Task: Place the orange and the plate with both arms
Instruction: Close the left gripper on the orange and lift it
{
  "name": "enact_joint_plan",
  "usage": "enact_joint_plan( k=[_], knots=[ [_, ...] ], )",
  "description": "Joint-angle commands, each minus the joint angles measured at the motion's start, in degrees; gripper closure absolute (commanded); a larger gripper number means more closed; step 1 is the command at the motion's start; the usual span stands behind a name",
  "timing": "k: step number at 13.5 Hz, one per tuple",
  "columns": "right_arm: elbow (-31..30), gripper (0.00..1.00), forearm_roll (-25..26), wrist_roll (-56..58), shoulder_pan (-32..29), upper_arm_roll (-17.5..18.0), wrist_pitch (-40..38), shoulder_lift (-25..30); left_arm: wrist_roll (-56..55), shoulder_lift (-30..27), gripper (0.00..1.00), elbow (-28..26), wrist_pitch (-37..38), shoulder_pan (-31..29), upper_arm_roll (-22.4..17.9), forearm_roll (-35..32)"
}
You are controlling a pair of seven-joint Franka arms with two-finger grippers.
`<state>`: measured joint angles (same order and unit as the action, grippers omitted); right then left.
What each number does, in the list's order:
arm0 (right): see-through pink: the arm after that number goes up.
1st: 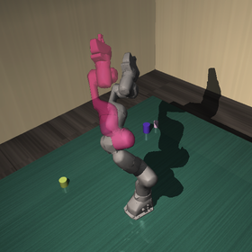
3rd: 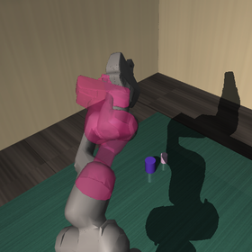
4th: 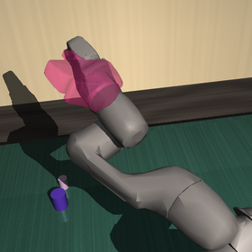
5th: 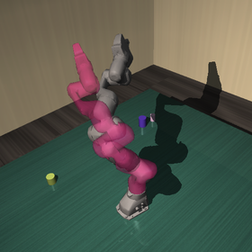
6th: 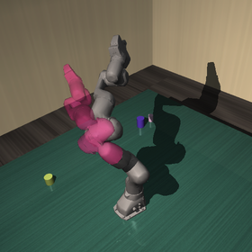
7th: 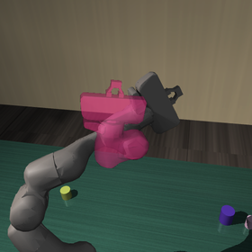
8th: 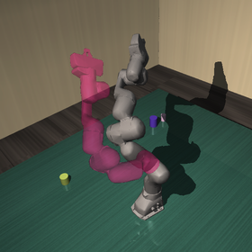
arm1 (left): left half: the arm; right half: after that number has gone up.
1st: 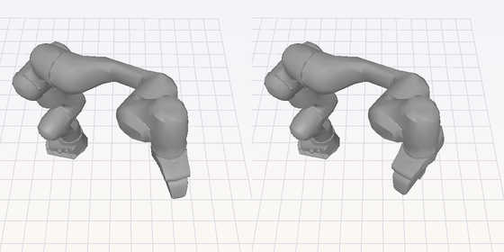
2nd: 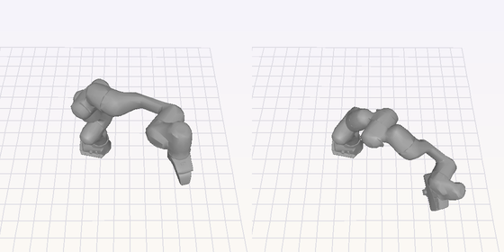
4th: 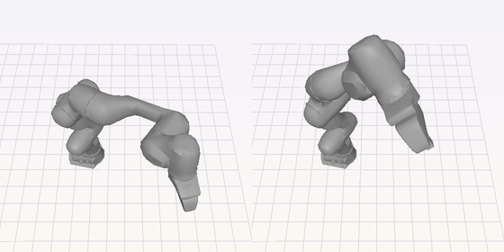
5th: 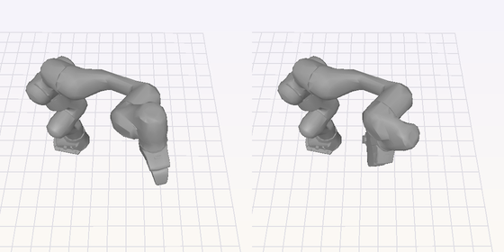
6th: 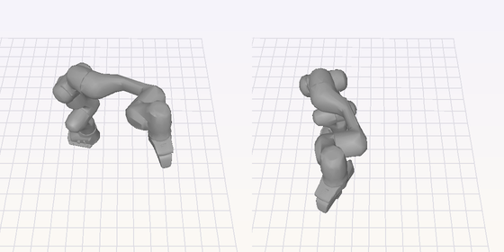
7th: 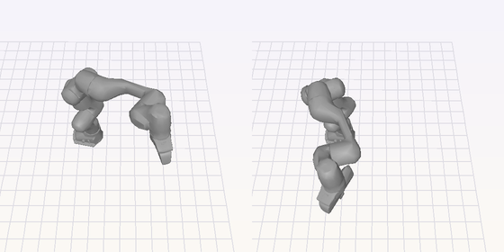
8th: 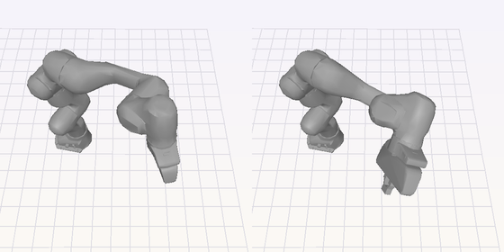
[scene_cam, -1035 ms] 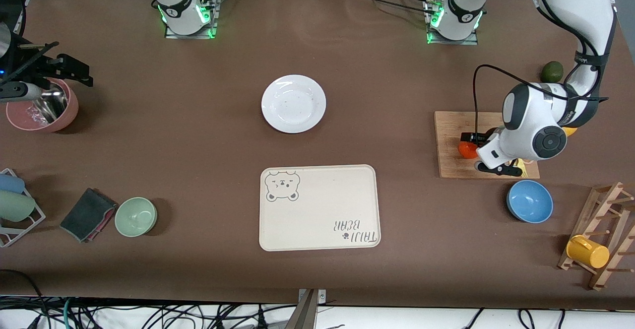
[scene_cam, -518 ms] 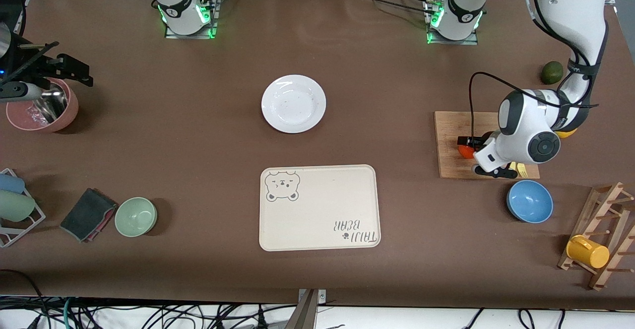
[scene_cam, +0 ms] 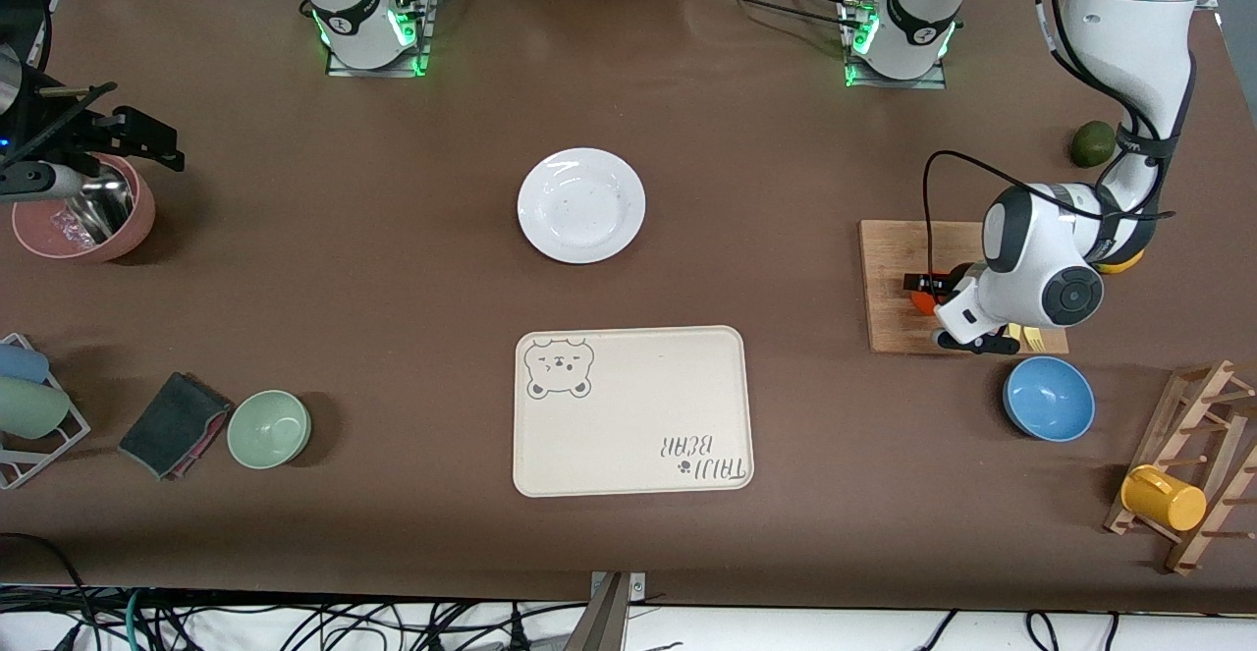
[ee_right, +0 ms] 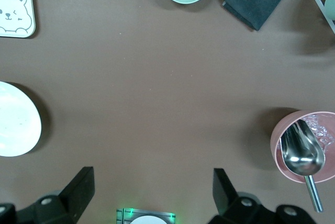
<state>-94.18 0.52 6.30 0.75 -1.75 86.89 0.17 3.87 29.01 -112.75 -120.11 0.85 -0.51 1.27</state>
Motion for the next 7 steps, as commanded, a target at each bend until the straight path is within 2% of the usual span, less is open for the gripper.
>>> enact_joint_plan(
  k=[1,3,5,7],
  knots=[
    [0.49,0.0,-0.87,0.2,0.12,-0.36,-0.84,0.09,-1.06,0.26,0.66,0.51,-0.3,0.38,0.15,1.45],
    [0.4,0.0,-0.87,0.2,0.12,-0.36,-0.84,0.0,-1.14,0.17,0.84,1.73,-0.04,0.82,0.24,2.24],
    [0.4,0.0,-1.05,0.2,0.12,-0.45,-0.84,0.0,-2.97,-0.44,0.93,2.71,0.49,3.79,0.68,4.0],
    [0.4,0.0,-1.05,0.2,0.12,-0.45,-0.84,0.0,-8.94,-1.15,0.94,2.97,0.58,5.74,3.82,4.35]
  ],
)
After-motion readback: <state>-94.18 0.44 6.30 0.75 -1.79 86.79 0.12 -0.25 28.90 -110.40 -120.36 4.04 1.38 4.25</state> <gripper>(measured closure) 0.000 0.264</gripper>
